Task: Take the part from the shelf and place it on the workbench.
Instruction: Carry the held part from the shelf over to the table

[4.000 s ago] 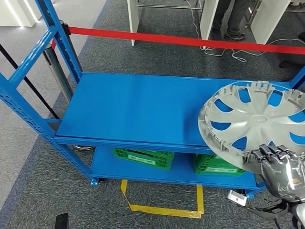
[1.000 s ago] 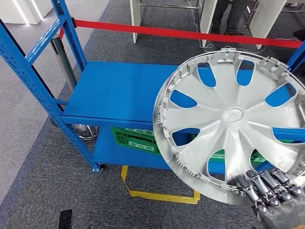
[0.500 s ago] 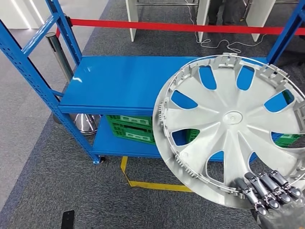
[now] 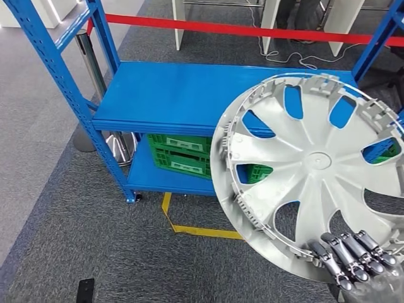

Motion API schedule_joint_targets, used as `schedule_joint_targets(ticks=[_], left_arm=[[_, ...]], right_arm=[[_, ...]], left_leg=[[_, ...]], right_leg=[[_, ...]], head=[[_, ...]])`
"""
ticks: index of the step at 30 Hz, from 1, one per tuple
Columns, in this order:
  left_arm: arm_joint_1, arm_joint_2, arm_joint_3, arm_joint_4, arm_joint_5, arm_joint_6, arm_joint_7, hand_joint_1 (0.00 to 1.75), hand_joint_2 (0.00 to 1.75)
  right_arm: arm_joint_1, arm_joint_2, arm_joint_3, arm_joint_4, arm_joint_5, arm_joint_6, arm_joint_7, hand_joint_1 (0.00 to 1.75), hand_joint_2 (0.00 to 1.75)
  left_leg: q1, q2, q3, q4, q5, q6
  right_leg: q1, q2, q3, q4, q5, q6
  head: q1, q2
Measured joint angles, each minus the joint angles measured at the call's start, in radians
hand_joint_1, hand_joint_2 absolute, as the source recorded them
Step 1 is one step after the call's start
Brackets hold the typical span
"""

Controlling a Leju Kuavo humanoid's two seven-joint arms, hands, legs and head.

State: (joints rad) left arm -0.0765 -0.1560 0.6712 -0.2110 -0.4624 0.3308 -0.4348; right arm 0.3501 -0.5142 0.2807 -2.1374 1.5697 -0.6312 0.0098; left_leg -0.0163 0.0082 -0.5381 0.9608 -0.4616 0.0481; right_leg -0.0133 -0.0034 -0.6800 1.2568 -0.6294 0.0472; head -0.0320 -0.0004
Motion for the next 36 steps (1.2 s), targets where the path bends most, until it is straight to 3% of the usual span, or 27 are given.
schedule_joint_targets(ticks=[1,2,3,4,6,7,9,10,12,14,15,16,17,19,21,23,25,26,29,30,31,33,34,36], left_arm=[[0.001,0.000,0.000,0.000,-0.005,0.002,0.004,0.00,1.75],[0.001,-0.001,0.000,0.000,-0.009,0.005,0.006,0.00,1.75],[0.002,-0.001,0.000,0.000,-0.012,0.008,0.008,0.00,1.75],[0.002,-0.001,0.000,0.000,-0.015,0.011,0.009,0.00,1.75],[0.003,0.000,0.000,0.000,-0.018,0.018,0.012,0.00,1.75],[0.004,0.000,0.000,0.000,-0.019,0.020,0.012,0.00,1.75],[0.008,0.003,0.000,0.000,-0.019,0.021,0.010,0.00,1.75],[0.010,0.005,0.000,0.000,-0.019,0.021,0.008,0.00,1.75],[0.015,0.007,0.000,0.000,-0.019,0.021,0.007,0.00,1.75],[0.016,0.006,0.000,0.000,-0.019,0.021,0.006,0.00,1.75],[0.017,0.006,0.000,0.000,-0.019,0.022,0.007,0.00,1.75],[0.016,0.006,0.000,0.000,-0.019,0.023,0.008,0.00,1.75],[0.017,0.006,0.000,0.000,-0.019,0.024,0.010,0.00,1.75],[0.017,0.007,0.000,0.000,-0.019,0.027,0.015,0.00,1.75],[0.017,0.010,0.000,0.000,-0.020,0.030,0.021,0.00,1.75],[0.017,0.012,0.000,0.000,-0.021,0.033,0.028,0.00,1.75],[0.019,0.012,0.000,0.000,-0.025,0.035,0.034,0.00,1.75],[0.019,0.013,0.000,0.000,-0.026,0.034,0.035,0.00,1.75],[0.020,0.015,0.002,0.000,-0.023,0.026,0.023,0.00,1.75],[0.020,0.015,0.005,0.000,-0.019,0.024,0.016,0.00,1.75],[0.020,0.015,0.008,0.000,-0.013,0.021,0.009,0.00,1.75],[0.020,0.015,0.018,0.000,0.001,0.016,0.000,0.00,1.75],[0.019,0.015,0.024,0.000,0.007,0.013,-0.004,0.00,1.75],[0.019,0.016,0.034,-0.001,0.015,0.008,-0.009,0.00,1.75]], right_arm=[[0.007,0.000,0.003,0.002,0.000,-0.003,0.005,1.75,1.75],[0.014,0.000,0.006,0.003,0.000,-0.006,0.009,1.75,1.75],[0.018,0.000,0.009,0.005,0.000,-0.009,0.013,1.75,1.75],[0.020,0.000,0.012,0.007,0.000,-0.014,0.017,1.75,1.75],[0.022,0.000,0.018,0.013,0.000,-0.022,0.023,1.75,1.75],[0.022,0.000,0.021,0.016,0.000,-0.026,0.025,1.75,1.75],[0.022,0.001,0.027,0.022,0.000,-0.033,0.026,1.75,1.75],[0.022,0.001,0.029,0.025,0.000,-0.036,0.026,1.75,1.75],[0.020,0.002,0.034,0.028,0.000,-0.039,0.027,1.75,1.75],[0.019,0.002,0.038,0.030,0.000,-0.040,0.028,1.75,1.75],[0.018,0.003,0.040,0.032,0.000,-0.040,0.028,1.75,1.75],[0.017,0.004,0.042,0.035,-0.001,-0.040,0.028,1.75,1.75],[0.017,0.006,0.044,0.037,-0.002,-0.040,0.028,1.75,1.75],[0.016,0.009,0.048,0.042,-0.004,-0.040,0.028,1.75,1.75],[0.014,0.011,0.052,0.047,-0.009,-0.040,0.030,1.75,1.75],[0.006,0.014,0.055,0.054,-0.017,-0.040,0.031,1.75,1.75],[-0.001,0.016,0.059,0.059,-0.024,-0.040,0.029,1.75,1.75],[-0.004,0.017,0.061,0.062,-0.026,-0.040,0.026,1.75,1.75],[-0.030,0.029,0.072,0.082,-0.034,-0.041,0.005,1.75,1.75],[-0.044,0.036,0.076,0.093,-0.039,-0.041,-0.006,1.75,1.75],[-0.060,0.042,0.081,0.106,-0.046,-0.041,-0.019,1.75,1.75],[-0.096,0.056,0.092,0.134,-0.062,-0.039,-0.047,1.75,1.75],[-0.115,0.062,0.097,0.148,-0.070,-0.037,-0.060,1.75,1.75],[-0.155,0.076,0.107,0.174,-0.082,-0.033,-0.076,1.75,1.75]], left_leg=[[0.001,0.001,-0.020,0.005,0.012,-0.002],[0.002,0.001,-0.040,0.011,0.022,-0.005],[0.003,0.001,-0.058,0.020,0.030,-0.009],[0.003,0.001,-0.076,0.031,0.037,-0.014],[0.002,0.001,-0.101,0.054,0.050,-0.025],[0.000,0.001,-0.108,0.060,0.057,-0.029],[0.001,0.000,-0.114,0.065,0.071,-0.038],[0.003,-0.001,-0.118,0.071,0.060,-0.043],[0.007,-0.004,-0.131,0.127,-0.017,-0.056],[0.010,-0.004,-0.145,0.242,-0.121,-0.065],[0.011,-0.004,-0.146,0.295,-0.144,-0.065],[0.011,-0.004,-0.137,0.325,-0.141,-0.063],[0.010,-0.005,-0.116,0.323,-0.119,-0.058],[0.004,-0.006,-0.033,0.225,-0.070,-0.037],[-0.004,-0.008,0.055,0.086,-0.069,-0.015],[-0.009,-0.009,0.083,0.022,-0.079,-0.007],[-0.007,-0.006,0.071,0.006,-0.060,-0.005],[-0.005,-0.004,0.062,-0.001,-0.046,-0.001],[-0.002,0.002,0.017,-0.003,-0.008,0.005],[-0.002,0.003,-0.001,0.000,0.004,0.003],[-0.002,0.005,-0.020,0.003,0.017,0.002],[0.000,0.007,-0.058,0.014,0.039,-0.005],[0.001,0.008,-0.077,0.022,0.049,-0.009],[-0.001,0.007,-0.108,0.045,0.065,-0.020]], right_leg=[[-0.001,0.000,0.010,0.025,0.014,0.003],[-0.002,0.000,0.035,0.016,0.045,0.006],[-0.005,0.000,0.076,-0.026,0.076,0.009],[-0.007,0.000,0.132,-0.096,0.086,0.013],[-0.007,0.002,0.223,-0.231,0.062,0.007],[-0.005,0.003,0.241,-0.266,0.044,0.001],[-0.004,0.000,0.229,-0.270,0.045,-0.020],[-0.005,-0.002,0.221,-0.268,0.052,-0.028],[-0.007,-0.006,0.200,-0.266,0.070,-0.043],[-0.005,-0.007,0.177,-0.264,0.093,-0.049],[-0.003,-0.007,0.163,-0.261,0.104,-0.050],[0.000,-0.007,0.148,-0.258,0.116,-0.050],[0.003,-0.007,0.132,-0.254,0.127,-0.051],[0.009,-0.007,0.102,-0.248,0.146,-0.051],[0.013,-0.007,0.085,-0.246,0.165,-0.047],[0.011,-0.009,0.074,-0.247,0.184,-0.036],[0.007,-0.006,0.063,-0.246,0.185,-0.025],[0.007,-0.004,0.053,-0.230,0.161,-0.020],[0.003,0.000,0.014,-0.085,0.020,-0.008],[0.002,0.000,0.008,-0.028,-0.003,-0.005],[0.001,0.000,0.010,0.011,-0.001,-0.001],[-0.003,0.000,0.055,0.002,0.062,0.005],[-0.007,0.000,0.101,-0.050,0.088,0.008],[-0.009,0.001,0.205,-0.192,0.077,0.007]], head=[[0.000,0.000],[0.000,0.000],[0.000,0.000],[0.000,0.000],[0.000,0.000],[0.000,0.000],[0.001,0.000],[0.001,0.000],[-0.003,0.000],[-0.008,0.000],[-0.010,0.000],[-0.010,0.000],[-0.010,0.000],[-0.010,0.000],[-0.009,0.000],[-0.009,0.000],[-0.009,0.000],[-0.007,0.000],[-0.001,0.000],[0.000,0.000],[-0.001,0.000],[0.000,0.000],[-0.001,0.000],[-0.001,0.000]])
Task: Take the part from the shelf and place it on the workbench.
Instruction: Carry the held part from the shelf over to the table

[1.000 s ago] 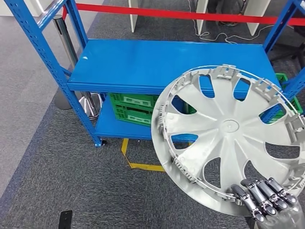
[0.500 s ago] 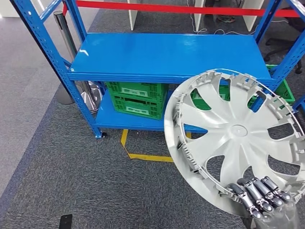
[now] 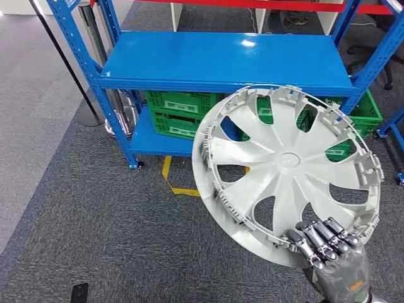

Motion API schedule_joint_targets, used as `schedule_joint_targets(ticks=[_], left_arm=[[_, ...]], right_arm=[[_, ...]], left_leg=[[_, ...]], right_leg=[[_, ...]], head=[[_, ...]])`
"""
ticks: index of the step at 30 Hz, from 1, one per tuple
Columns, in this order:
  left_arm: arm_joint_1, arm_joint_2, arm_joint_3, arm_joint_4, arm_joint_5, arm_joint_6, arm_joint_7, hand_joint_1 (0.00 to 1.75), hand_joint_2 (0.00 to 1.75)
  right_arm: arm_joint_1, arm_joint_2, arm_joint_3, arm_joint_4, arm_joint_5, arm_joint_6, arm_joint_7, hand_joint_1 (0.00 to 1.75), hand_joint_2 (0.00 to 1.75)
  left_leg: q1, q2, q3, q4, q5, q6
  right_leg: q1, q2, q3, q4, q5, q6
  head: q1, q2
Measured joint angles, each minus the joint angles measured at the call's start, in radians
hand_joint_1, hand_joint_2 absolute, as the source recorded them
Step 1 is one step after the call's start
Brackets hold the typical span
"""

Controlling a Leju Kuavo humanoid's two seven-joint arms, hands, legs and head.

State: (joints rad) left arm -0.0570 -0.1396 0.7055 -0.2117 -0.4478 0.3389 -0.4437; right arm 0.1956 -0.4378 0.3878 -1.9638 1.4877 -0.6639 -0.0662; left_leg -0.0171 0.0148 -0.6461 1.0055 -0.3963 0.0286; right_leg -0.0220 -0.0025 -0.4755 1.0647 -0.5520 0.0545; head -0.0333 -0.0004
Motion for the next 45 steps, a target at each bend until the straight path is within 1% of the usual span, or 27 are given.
schedule_joint_targets(ticks=[2,4,5,6,8,9,10,11,13,15,16,18,20,22,24,25,26,27,28,30,32,34,36,39,41,43,45], left_arm=[[0.002,0.001,0.010,0.000,0.006,0.001,0.005,0.00,1.75],[0.008,0.003,0.022,0.000,0.012,0.005,0.026,0.00,1.75],[0.011,0.003,0.028,0.000,0.013,0.008,0.039,0.00,1.75],[0.015,0.002,0.032,0.000,0.013,0.011,0.050,0.00,1.75],[0.018,-0.003,0.039,0.000,0.011,0.017,0.064,0.00,1.75],[0.019,-0.005,0.042,0.000,0.010,0.019,0.067,0.00,1.75],[0.019,-0.007,0.044,0.000,0.009,0.019,0.068,0.00,1.75],[0.019,-0.007,0.045,0.000,0.008,0.019,0.068,0.00,1.75],[0.020,-0.008,0.046,0.000,0.008,0.019,0.069,0.00,1.75],[0.020,-0.008,0.048,-0.001,0.008,0.019,0.069,0.00,1.75],[0.020,-0.007,0.050,-0.001,0.008,0.019,0.069,0.00,1.75],[0.021,-0.008,0.052,-0.001,0.007,0.016,0.069,0.00,1.75],[0.023,-0.009,0.053,-0.001,0.001,0.006,0.063,0.00,1.75],[0.024,-0.011,0.053,-0.002,-0.012,-0.004,0.056,0.00,1.75],[0.024,-0.011,0.053,-0.002,-0.027,-0.008,0.058,0.00,1.75],[0.025,-0.011,0.053,-0.002,-0.034,-0.008,0.062,0.00,1.75],[0.026,-0.011,0.053,-0.002,-0.038,-0.009,0.065,0.00,1.75],[0.027,-0.011,0.053,-0.002,-0.041,-0.012,0.065,0.00,1.75],[0.028,-0.011,0.053,-0.003,-0.043,-0.017,0.060,0.00,1.75],[0.025,-0.011,0.053,-0.004,-0.046,-0.029,0.048,0.00,1.75],[0.022,-0.011,0.053,-0.006,-0.049,-0.038,0.036,0.00,1.75],[0.022,-0.010,0.053,-0.007,-0.054,-0.043,0.029,0.00,1.75],[0.023,-0.011,0.053,-0.008,-0.060,-0.042,0.028,0.00,1.75],[0.023,-0.015,0.053,-0.009,-0.075,-0.028,0.037,0.00,1.75],[0.024,-0.017,0.053,-0.009,-0.082,-0.018,0.047,0.00,1.75],[0.027,-0.018,0.053,-0.009,-0.087,-0.013,0.053,0.00,1.75],[0.026,-0.018,0.053,-0.009,-0.089,-0.009,0.054,0.00,1.75]], right_arm=[[-0.034,0.013,0.010,0.023,-0.013,0.005,-0.015,1.75,1.75],[-0.073,0.028,0.024,0.051,-0.029,0.018,-0.034,1.75,1.75],[-0.096,0.036,0.033,0.067,-0.035,0.030,-0.042,1.75,1.75],[-0.122,0.045,0.041,0.083,-0.039,0.045,-0.047,1.75,1.75],[-0.168,0.060,0.054,0.115,-0.043,0.077,-0.051,1.75,1.75],[-0.186,0.066,0.060,0.129,-0.043,0.089,-0.051,1.75,1.75],[-0.199,0.071,0.064,0.142,-0.043,0.095,-0.051,1.75,1.75],[-0.210,0.074,0.068,0.152,-0.043,0.099,-0.051,1.75,1.75],[-0.224,0.078,0.074,0.167,-0.043,0.100,-0.051,1.75,1.75],[-0.231,0.080,0.079,0.177,-0.044,0.101,-0.050,1.75,1.75],[-0.234,0.081,0.081,0.181,-0.043,0.101,-0.049,1.75,1.75],[-0.238,0.082,0.085,0.188,-0.037,0.101,-0.042,1.75,1.75],[-0.239,0.082,0.088,0.191,-0.024,0.101,-0.027,1.75,1.75],[-0.237,0.082,0.089,0.192,-0.008,0.102,-0.011,1.75,1.75],[-0.230,0.082,0.087,0.191,0.007,0.103,0.003,1.75,1.75],[-0.224,0.081,0.085,0.190,0.012,0.103,0.008,1.75,1.75],[-0.216,0.079,0.082,0.188,0.016,0.103,0.013,1.75,1.75],[-0.208,0.077,0.080,0.185,0.019,0.103,0.017,1.75,1.75],[-0.200,0.074,0.078,0.181,0.022,0.103,0.020,1.75,1.75],[-0.185,0.066,0.072,0.171,0.028,0.103,0.024,1.75,1.75],[-0.170,0.061,0.066,0.161,0.033,0.102,0.028,1.75,1.75],[-0.152,0.058,0.062,0.150,0.042,0.101,0.033,1.75,1.75],[-0.136,0.057,0.060,0.140,0.054,0.101,0.038,1.75,1.75],[-0.112,0.057,0.054,0.131,0.072,0.099,0.048,1.75,1.75],[-0.103,0.057,0.054,0.131,0.078,0.098,0.050,1.75,1.75],[-0.101,0.057,0.054,0.131,0.080,0.098,0.050,1.75,1.75],[-0.101,0.057,0.054,0.131,0.080,0.097,0.050,1.75,1.75]], left_leg=[[-0.002,-0.002,-0.017,0.012,0.020,-0.008],[0.001,-0.004,-0.027,0.015,0.025,-0.018],[0.003,-0.006,-0.033,0.028,0.003,-0.025],[0.005,-0.008,-0.042,0.060,-0.038,-0.032],[0.009,-0.011,-0.064,0.176,-0.145,-0.042],[0.010,-0.011,-0.071,0.239,-0.178,-0.044],[0.011,-0.011,-0.070,0.283,-0.188,-0.044],[0.011,-0.011,-0.058,0.298,-0.177,-0.042],[0.009,-0.013,0.016,0.218,-0.128,-0.029],[0.002,-0.017,0.113,0.071,-0.112,-0.007],[-0.002,-0.019,0.143,0.019,-0.116,0.001],[-0.005,-0.019,0.155,-0.023,-0.119,0.006],[-0.001,-0.020,0.150,-0.038,-0.103,0.010],[0.003,-0.022,0.140,-0.046,-0.086,0.014],[0.003,-0.029,0.122,-0.042,-0.075,0.017],[0.003,-0.034,0.113,-0.038,-0.071,0.016],[0.004,-0.041,0.105,-0.034,-0.067,0.015],[0.004,-0.049,0.098,-0.028,-0.065,0.013],[0.005,-0.057,0.091,-0.020,-0.064,0.011],[0.005,-0.074,0.072,0.000,-0.063,0.006],[0.005,-0.092,0.051,0.016,-0.058,-0.003],[0.007,-0.111,0.039,0.022,-0.053,-0.013],[0.006,-0.093,0.022,0.054,-0.078,-0.025],[0.014,-0.036,-0.047,0.224,-0.171,-0.046],[0.022,-0.026,-0.069,0.297,-0.190,-0.054],[0.027,-0.014,-0.023,0.222,-0.139,-0.055],[0.020,0.032,0.049,0.085,-0.088,-0.050]], right_leg=[[0.005,0.001,0.039,-0.077,-0.031,-0.012],[0.005,-0.001,0.017,-0.075,-0.022,-0.032],[0.004,-0.002,0.006,-0.073,-0.013,-0.042],[0.003,-0.002,-0.005,-0.073,-0.002,-0.050],[0.004,-0.002,-0.026,-0.071,0.022,-0.059],[0.005,-0.003,-0.039,-0.069,0.034,-0.060],[0.007,-0.004,-0.053,-0.066,0.046,-0.059],[0.009,-0.006,-0.071,-0.062,0.057,-0.059],[0.013,-0.007,-0.101,-0.057,0.076,-0.058],[0.016,-0.008,-0.122,-0.055,0.092,-0.054],[0.016,-0.010,-0.128,-0.055,0.100,-0.050],[0.013,-0.012,-0.138,-0.059,0.115,-0.037],[0.012,-0.011,-0.151,-0.051,0.108,-0.026],[0.011,-0.006,-0.185,0.023,0.049,-0.019],[0.010,-0.002,-0.230,0.155,-0.023,-0.014],[0.010,-0.001,-0.242,0.200,-0.039,-0.012],[0.010,-0.001,-0.236,0.210,-0.038,-0.011],[0.009,0.001,-0.210,0.181,-0.020,-0.010],[0.007,0.010,-0.168,0.117,0.007,-0.009],[0.001,0.054,-0.093,-0.004,0.035,-0.010],[-0.001,0.078,-0.072,-0.040,0.031,-0.013],[-0.002,0.057,-0.075,-0.039,0.036,-0.021],[-0.007,0.031,-0.076,-0.042,0.041,-0.032],[-0.007,-0.012,-0.077,-0.044,0.042,-0.042],[-0.006,-0.039,-0.078,-0.043,0.042,-0.042],[-0.007,-0.062,-0.077,-0.043,0.042,-0.042],[-0.005,-0.083,-0.075,-0.043,0.041,-0.038]], head=[[-0.001,0.000],[-0.001,0.000],[-0.002,0.000],[-0.003,0.000],[-0.007,0.000],[-0.007,0.000],[-0.007,0.000],[-0.007,0.000],[-0.008,0.000],[-0.007,0.000],[-0.007,0.000],[-0.007,0.000],[-0.006,0.000],[-0.004,0.000],[-0.003,0.000],[-0.003,0.000],[-0.003,0.000],[-0.003,0.000],[-0.003,0.000],[-0.004,0.000],[-0.005,0.000],[-0.004,0.000],[-0.010,0.000],[-0.022,0.000],[-0.022,0.000],[-0.022,0.000],[-0.022,0.000]])
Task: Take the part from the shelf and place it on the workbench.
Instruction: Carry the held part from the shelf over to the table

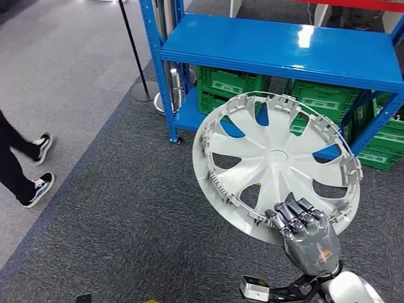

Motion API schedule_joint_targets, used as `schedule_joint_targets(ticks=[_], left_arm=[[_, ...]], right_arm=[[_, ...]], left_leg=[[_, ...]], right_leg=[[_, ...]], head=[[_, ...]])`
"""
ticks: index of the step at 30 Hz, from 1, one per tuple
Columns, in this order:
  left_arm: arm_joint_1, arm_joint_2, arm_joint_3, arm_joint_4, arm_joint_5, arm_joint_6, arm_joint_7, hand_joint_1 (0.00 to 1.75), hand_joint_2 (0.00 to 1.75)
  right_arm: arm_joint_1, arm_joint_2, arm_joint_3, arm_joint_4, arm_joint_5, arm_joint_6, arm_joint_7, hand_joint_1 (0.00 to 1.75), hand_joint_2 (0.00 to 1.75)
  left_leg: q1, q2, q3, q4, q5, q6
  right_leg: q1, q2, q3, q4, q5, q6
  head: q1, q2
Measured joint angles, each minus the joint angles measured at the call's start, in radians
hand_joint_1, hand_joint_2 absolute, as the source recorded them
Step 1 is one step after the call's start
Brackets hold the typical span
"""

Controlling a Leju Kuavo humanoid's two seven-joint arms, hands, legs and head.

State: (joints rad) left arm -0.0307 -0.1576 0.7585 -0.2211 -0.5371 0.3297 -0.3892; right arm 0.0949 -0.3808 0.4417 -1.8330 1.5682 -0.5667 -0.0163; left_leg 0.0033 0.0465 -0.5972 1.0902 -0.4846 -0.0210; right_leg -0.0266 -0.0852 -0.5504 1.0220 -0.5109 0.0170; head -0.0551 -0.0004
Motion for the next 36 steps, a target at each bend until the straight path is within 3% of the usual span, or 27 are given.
schedule_joint_targets(ticks=[2,4,5,7,9,10,11,12,13,15,17,18,20,22,24,26,27,28,30,32,34,35,36], left_arm=[[-0.003,0.000,0.001,0.000,-0.004,0.004,0.007,0.00,1.75],[-0.002,0.000,0.005,0.000,-0.007,0.007,0.013,0.00,1.75],[0.000,-0.001,0.007,-0.001,-0.008,0.008,0.014,0.00,1.75],[0.002,-0.002,0.012,-0.002,-0.010,0.010,0.015,0.00,1.75],[0.001,-0.003,0.015,-0.004,-0.012,0.012,0.015,0.00,1.75],[0.000,-0.003,0.016,-0.004,-0.012,0.012,0.015,0.00,1.75],[0.001,-0.004,0.016,-0.004,-0.013,0.012,0.015,0.00,1.75],[0.002,-0.005,0.016,-0.004,-0.013,0.012,0.015,0.00,1.75],[0.003,-0.006,0.017,-0.004,-0.013,0.012,0.015,0.00,1.75],[0.002,-0.007,0.017,-0.005,-0.013,0.012,0.015,0.00,1.75],[0.000,-0.009,0.017,-0.006,-0.015,0.012,0.012,0.00,1.75],[0.000,-0.010,0.018,-0.007,-0.015,0.012,0.010,0.00,1.75],[0.003,-0.011,0.021,-0.007,-0.016,0.013,0.003,0.00,1.75],[0.004,-0.011,0.025,-0.008,-0.016,0.013,-0.003,0.00,1.75],[0.001,-0.012,0.028,-0.008,-0.017,0.010,-0.004,0.00,1.75],[0.001,-0.010,0.032,-0.008,-0.017,0.004,-0.003,0.00,1.75],[0.001,-0.009,0.035,-0.008,-0.018,0.002,-0.002,0.00,1.75],[0.002,-0.006,0.037,-0.008,-0.019,0.000,0.000,0.00,1.75],[0.003,-0.001,0.041,-0.008,-0.024,-0.004,0.007,0.00,1.75],[0.002,0.006,0.042,-0.008,-0.032,-0.007,0.013,0.00,1.75],[0.005,0.013,0.045,-0.008,-0.036,-0.007,0.017,0.00,1.75],[0.008,0.017,0.047,-0.008,-0.037,-0.006,0.019,0.00,1.75],[0.010,0.019,0.050,-0.008,-0.039,-0.004,0.020,0.00,1.75]], right_arm=[[-0.002,0.000,0.000,0.000,0.001,-0.001,-0.001,1.75,1.75],[-0.007,0.001,0.002,0.000,0.002,-0.002,-0.002,1.75,1.75],[-0.009,0.002,0.003,0.001,0.002,-0.003,-0.003,1.75,1.75],[-0.009,0.004,0.006,0.001,0.002,-0.004,-0.004,1.75,1.75],[-0.007,0.004,0.008,0.003,0.002,-0.008,-0.004,1.75,1.75],[-0.005,0.004,0.009,0.004,0.002,-0.008,-0.004,1.75,1.75],[-0.004,0.005,0.010,0.005,0.002,-0.009,-0.004,1.75,1.75],[-0.003,0.005,0.011,0.006,0.002,-0.009,-0.004,1.75,1.75],[-0.003,0.005,0.011,0.007,0.002,-0.009,-0.004,1.75,1.75],[-0.002,0.005,0.011,0.008,0.002,-0.010,-0.003,1.75,1.75],[-0.001,0.005,0.012,0.009,0.002,-0.014,-0.002,1.75,1.75],[-0.001,0.005,0.012,0.009,0.002,-0.015,-0.001,1.75,1.75],[-0.002,0.005,0.015,0.009,0.002,-0.017,-0.002,1.75,1.75],[-0.002,0.007,0.018,0.009,0.002,-0.017,-0.003,1.75,1.75],[-0.002,0.007,0.019,0.010,0.002,-0.017,-0.003,1.75,1.75],[-0.002,0.008,0.022,0.011,0.002,-0.017,-0.005,1.75,1.75],[-0.003,0.009,0.024,0.011,0.002,-0.016,-0.006,1.75,1.75],[-0.003,0.011,0.025,0.012,0.002,-0.016,-0.007,1.75,1.75],[-0.005,0.015,0.028,0.012,0.002,-0.015,-0.010,1.75,1.75],[-0.007,0.018,0.031,0.012,0.002,-0.015,-0.013,1.75,1.75],[-0.010,0.020,0.033,0.014,0.002,-0.016,-0.014,1.75,1.75],[-0.011,0.020,0.035,0.015,0.002,-0.016,-0.014,1.75,1.75],[-0.010,0.020,0.036,0.015,0.002,-0.018,-0.015,1.75,1.75]], left_leg=[[-0.010,0.031,0.024,-0.061,0.009,0.011],[-0.014,0.015,0.017,-0.067,0.011,0.025],[-0.014,0.004,0.016,-0.071,0.015,0.033],[-0.010,-0.019,0.015,-0.080,0.025,0.050],[-0.011,-0.044,0.010,-0.080,0.031,0.059],[-0.013,-0.057,0.007,-0.080,0.033,0.062],[-0.015,-0.072,0.006,-0.079,0.034,0.063],[-0.016,-0.086,0.005,-0.077,0.035,0.063],[-0.016,-0.101,0.005,-0.075,0.036,0.063],[-0.017,-0.129,0.001,-0.065,0.035,0.059],[-0.017,-0.154,-0.012,-0.055,0.038,0.051],[-0.016,-0.165,-0.019,-0.053,0.041,0.045],[-0.012,-0.177,-0.028,-0.049,0.045,0.033],[-0.014,-0.136,-0.047,-0.007,0.016,0.020],[-0.010,-0.076,-0.096,0.108,-0.046,0.008],[-0.003,-0.057,-0.139,0.209,-0.083,0.001],[0.000,-0.055,-0.138,0.213,-0.075,-0.001],[0.001,-0.051,-0.119,0.178,-0.050,-0.001],[-0.003,-0.018,-0.049,0.043,0.008,0.004],[-0.013,0.011,-0.009,-0.044,0.030,0.017],[-0.018,0.001,-0.011,-0.055,0.028,0.031],[-0.017,-0.010,-0.010,-0.060,0.031,0.037],[-0.015,-0.021,-0.007,-0.066,0.034,0.045]], right_leg=[[0.005,-0.020,-0.001,0.000,0.001,0.009],[0.007,-0.040,0.001,-0.004,0.003,0.020],[0.005,-0.038,0.000,-0.001,-0.004,0.025],[0.002,0.006,-0.023,0.052,-0.046,0.030],[0.001,0.063,-0.084,0.185,-0.115,0.028],[0.003,0.076,-0.113,0.247,-0.138,0.027],[0.005,0.082,-0.129,0.282,-0.142,0.025],[0.006,0.085,-0.126,0.275,-0.126,0.023],[0.007,0.089,-0.103,0.228,-0.092,0.021],[0.005,0.129,-0.038,0.092,-0.030,0.015],[0.001,0.162,-0.001,0.018,-0.016,0.013],[0.002,0.162,0.002,0.012,-0.018,0.012],[0.003,0.138,0.005,0.008,-0.014,0.004],[-0.001,0.111,0.009,0.003,-0.009,-0.005],[-0.001,0.081,0.010,0.001,-0.008,-0.008],[0.000,0.051,0.010,0.002,-0.009,-0.008],[-0.001,0.038,0.010,0.002,-0.010,-0.007],[-0.001,0.024,0.011,0.002,-0.011,-0.006],[0.001,0.001,0.013,0.001,-0.014,-0.001],[0.005,-0.018,0.015,0.001,-0.017,0.008],[0.008,-0.037,0.018,-0.003,-0.019,0.020],[0.006,-0.038,0.020,-0.003,-0.022,0.026],[0.004,-0.022,0.017,0.007,-0.033,0.030]], head=[[0.001,0.000],[0.001,0.000],[0.002,0.000],[0.006,0.000],[0.012,0.000],[0.014,0.000],[0.014,0.000],[0.014,0.000],[0.014,0.000],[0.014,0.000],[0.013,0.000],[0.012,0.000],[0.013,0.000],[0.007,0.000],[0.000,0.000],[0.000,0.000],[0.000,0.000],[0.000,0.000],[0.000,0.000],[0.001,0.000],[0.002,0.000],[0.002,0.000],[0.003,0.000]])
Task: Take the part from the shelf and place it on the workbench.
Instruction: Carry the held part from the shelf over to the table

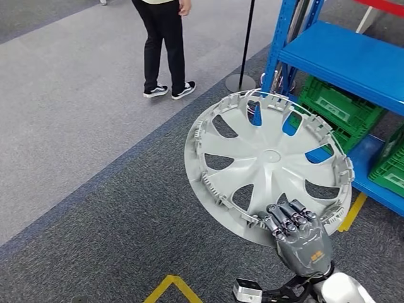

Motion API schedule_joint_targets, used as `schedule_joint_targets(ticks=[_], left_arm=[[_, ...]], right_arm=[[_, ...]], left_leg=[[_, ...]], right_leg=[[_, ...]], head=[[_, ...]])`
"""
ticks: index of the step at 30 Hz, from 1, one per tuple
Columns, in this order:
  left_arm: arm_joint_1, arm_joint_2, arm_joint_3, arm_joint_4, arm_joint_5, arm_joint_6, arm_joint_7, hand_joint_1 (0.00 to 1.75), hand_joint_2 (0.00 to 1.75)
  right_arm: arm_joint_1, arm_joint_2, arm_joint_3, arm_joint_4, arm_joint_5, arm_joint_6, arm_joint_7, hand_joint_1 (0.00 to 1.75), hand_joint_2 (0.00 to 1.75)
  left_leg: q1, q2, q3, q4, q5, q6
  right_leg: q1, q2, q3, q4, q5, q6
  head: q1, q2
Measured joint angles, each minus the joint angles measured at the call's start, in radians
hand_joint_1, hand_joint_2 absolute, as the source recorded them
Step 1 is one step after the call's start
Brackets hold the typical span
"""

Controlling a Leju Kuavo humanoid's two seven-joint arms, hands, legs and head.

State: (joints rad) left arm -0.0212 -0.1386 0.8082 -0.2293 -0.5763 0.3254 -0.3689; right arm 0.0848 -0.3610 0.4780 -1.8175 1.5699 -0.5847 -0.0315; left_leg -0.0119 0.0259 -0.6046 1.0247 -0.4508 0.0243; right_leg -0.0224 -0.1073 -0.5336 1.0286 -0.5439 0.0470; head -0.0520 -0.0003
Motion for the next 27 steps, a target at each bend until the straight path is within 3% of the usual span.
schedule_joint_targets(ticks=[1,3,5,6,7,8,10,12,14,16,18,20,21,22,23,25,27], left_arm=[[0.000,0.001,0.002,0.000,-0.002,0.000,-0.001,0.00,1.75],[-0.003,0.003,0.008,0.000,0.000,-0.008,-0.018,0.00,1.75],[-0.008,0.004,0.017,-0.001,0.008,-0.020,-0.040,0.00,1.75],[-0.010,0.004,0.021,-0.001,0.010,-0.023,-0.045,0.00,1.75],[-0.012,0.004,0.023,-0.001,0.012,-0.024,-0.046,0.00,1.75],[-0.013,0.004,0.025,-0.001,0.014,-0.024,-0.047,0.00,1.75],[-0.018,0.003,0.034,-0.001,0.030,-0.017,-0.050,0.00,1.75],[-0.022,0.004,0.055,-0.001,0.059,-0.005,-0.064,0.00,1.75],[-0.022,0.005,0.081,-0.002,0.083,0.003,-0.085,0.00,1.75],[-0.021,0.005,0.103,-0.002,0.095,0.004,-0.102,0.00,1.75],[-0.025,0.005,0.116,-0.003,0.099,0.001,-0.114,0.00,1.75],[-0.030,0.004,0.125,-0.003,0.097,-0.004,-0.118,0.00,1.75],[-0.031,0.004,0.128,-0.003,0.094,-0.006,-0.117,0.00,1.75],[-0.030,0.004,0.131,-0.003,0.090,-0.006,-0.114,0.00,1.75],[-0.029,0.004,0.134,-0.003,0.085,-0.006,-0.111,0.00,1.75],[-0.029,0.005,0.138,-0.003,0.071,0.006,-0.091,0.00,1.75],[-0.029,0.005,0.141,-0.003,0.058,0.018,-0.071,0.00,1.75]], right_arm=[[0.002,0.000,0.001,0.001,0.000,-0.003,-0.004,1.75,1.75],[0.007,-0.002,-0.004,0.001,0.000,-0.010,-0.030,1.75,1.75],[0.009,-0.003,-0.020,-0.001,0.000,-0.013,-0.061,1.75,1.75],[0.008,-0.003,-0.027,-0.002,0.000,-0.012,-0.070,1.75,1.75],[0.008,-0.003,-0.033,-0.004,0.000,-0.011,-0.074,1.75,1.75],[0.007,-0.003,-0.038,-0.007,0.000,-0.010,-0.077,1.75,1.75],[0.007,-0.003,-0.045,-0.015,0.000,-0.009,-0.089,1.75,1.75],[0.010,-0.003,-0.057,-0.027,0.000,-0.010,-0.115,1.75,1.75],[0.016,-0.003,-0.077,-0.042,0.000,-0.012,-0.142,1.75,1.75],[0.025,-0.003,-0.098,-0.058,0.000,-0.012,-0.161,1.75,1.75],[0.034,-0.002,-0.113,-0.070,0.000,-0.012,-0.171,1.75,1.75],[0.039,0.001,-0.120,-0.076,0.000,-0.012,-0.176,1.75,1.75],[0.041,0.003,-0.121,-0.078,0.000,-0.011,-0.176,1.75,1.75],[0.043,0.004,-0.122,-0.079,0.000,-0.011,-0.174,1.75,1.75],[0.046,0.005,-0.123,-0.081,0.000,-0.010,-0.171,1.75,1.75],[0.055,0.007,-0.125,-0.086,0.000,-0.008,-0.156,1.75,1.75],[0.064,0.010,-0.125,-0.088,0.000,-0.009,-0.142,1.75,1.75]], left_leg=[[0.002,-0.010,0.003,-0.006,0.004,0.008],[0.003,-0.033,0.004,-0.010,0.008,0.018],[0.000,-0.060,0.002,-0.009,0.009,0.022],[-0.001,-0.074,0.002,-0.009,0.009,0.022],[-0.002,-0.089,0.003,-0.007,0.009,0.022],[-0.002,-0.103,0.004,-0.005,0.008,0.022],[-0.002,-0.131,0.001,0.004,0.006,0.018],[0.001,-0.155,-0.011,0.011,0.008,0.007],[0.004,-0.170,-0.020,0.013,0.011,-0.005],[0.001,-0.125,-0.033,0.042,-0.007,-0.017],[0.002,-0.060,-0.078,0.141,-0.061,-0.028],[0.013,-0.041,-0.136,0.262,-0.107,-0.038],[0.018,-0.037,-0.149,0.289,-0.108,-0.041],[0.022,-0.034,-0.143,0.276,-0.089,-0.044],[0.025,-0.026,-0.118,0.227,-0.057,-0.046],[0.020,0.023,-0.054,0.094,-0.004,-0.043],[0.010,0.059,-0.025,0.028,0.006,-0.030]], right_leg=[[-0.001,0.025,-0.011,0.025,-0.019,0.002],[-0.001,0.084,-0.067,0.138,-0.078,0.000],[0.001,0.104,-0.131,0.256,-0.115,-0.001],[0.002,0.106,-0.144,0.272,-0.108,-0.003],[0.003,0.109,-0.137,0.249,-0.080,-0.004],[0.003,0.118,-0.113,0.190,-0.040,-0.007],[-0.002,0.167,-0.055,0.060,0.018,-0.012],[-0.004,0.198,-0.027,0.004,0.027,-0.015],[-0.002,0.175,-0.021,-0.002,0.028,-0.020],[-0.004,0.147,-0.013,-0.008,0.030,-0.030],[-0.004,0.115,-0.006,-0.011,0.028,-0.037],[-0.003,0.083,-0.002,-0.011,0.024,-0.039],[-0.003,0.068,0.000,-0.011,0.021,-0.037],[-0.004,0.054,0.003,-0.011,0.019,-0.036],[-0.005,0.041,0.007,-0.011,0.015,-0.033],[-0.002,0.017,0.017,-0.010,0.005,-0.021],[0.005,-0.005,0.024,-0.013,-0.003,-0.008]], head=[[0.002,0.000],[0.009,0.000],[0.011,0.000],[0.011,0.000],[0.011,0.000],[0.011,0.000],[0.011,0.000],[0.010,0.000],[0.010,0.000],[0.005,0.000],[0.000,0.000],[-0.001,0.000],[-0.001,0.000],[-0.001,0.000],[-0.001,0.000],[-0.003,0.000],[-0.002,0.000]])
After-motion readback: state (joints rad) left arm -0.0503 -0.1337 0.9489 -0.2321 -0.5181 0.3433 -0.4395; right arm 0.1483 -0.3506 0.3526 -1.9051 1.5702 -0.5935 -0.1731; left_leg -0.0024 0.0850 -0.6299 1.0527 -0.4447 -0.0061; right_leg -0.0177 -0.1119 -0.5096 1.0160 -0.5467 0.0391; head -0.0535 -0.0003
